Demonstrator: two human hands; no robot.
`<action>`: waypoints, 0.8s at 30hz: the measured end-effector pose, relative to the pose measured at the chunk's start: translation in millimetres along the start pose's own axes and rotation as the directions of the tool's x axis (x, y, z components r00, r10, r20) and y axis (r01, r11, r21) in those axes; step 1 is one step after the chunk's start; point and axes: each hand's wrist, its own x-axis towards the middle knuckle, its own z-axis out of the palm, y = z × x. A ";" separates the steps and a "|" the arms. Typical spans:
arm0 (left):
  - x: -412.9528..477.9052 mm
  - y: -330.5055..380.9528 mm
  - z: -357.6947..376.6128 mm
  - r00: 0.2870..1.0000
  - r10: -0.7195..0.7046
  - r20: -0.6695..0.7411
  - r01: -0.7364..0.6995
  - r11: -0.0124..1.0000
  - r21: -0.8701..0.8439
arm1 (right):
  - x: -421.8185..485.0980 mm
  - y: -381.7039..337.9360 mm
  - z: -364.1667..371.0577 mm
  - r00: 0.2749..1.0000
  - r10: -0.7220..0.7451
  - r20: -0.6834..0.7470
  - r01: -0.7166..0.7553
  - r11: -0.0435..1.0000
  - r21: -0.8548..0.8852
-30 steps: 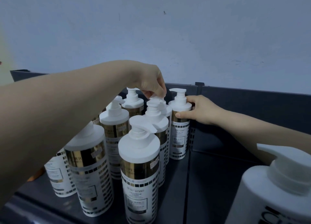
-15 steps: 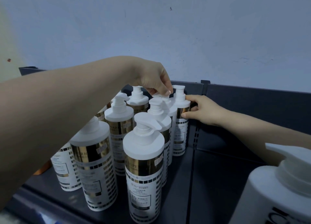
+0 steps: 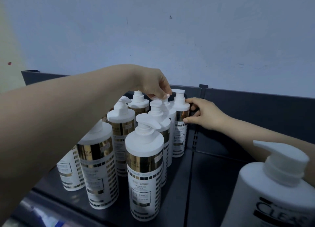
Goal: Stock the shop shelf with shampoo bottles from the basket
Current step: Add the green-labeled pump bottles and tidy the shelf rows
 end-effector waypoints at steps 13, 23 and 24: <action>-78.5 7.5 -19.5 0.958 0.164 -0.234 -0.108 0.966 0.235 | -30.2 -75.4 -84.9 0.981 -0.154 0.114 0.163 0.984 -0.074; -140.3 -4.9 -8.4 0.980 0.200 0.021 -0.201 0.972 0.123 | -41.6 -148.8 -71.1 0.920 -0.182 0.347 0.282 0.922 -0.266; -142.0 -3.6 -4.6 0.978 0.204 0.046 -0.209 0.970 0.123 | -39.7 -153.3 -66.0 0.917 -0.179 0.358 0.293 0.909 -0.297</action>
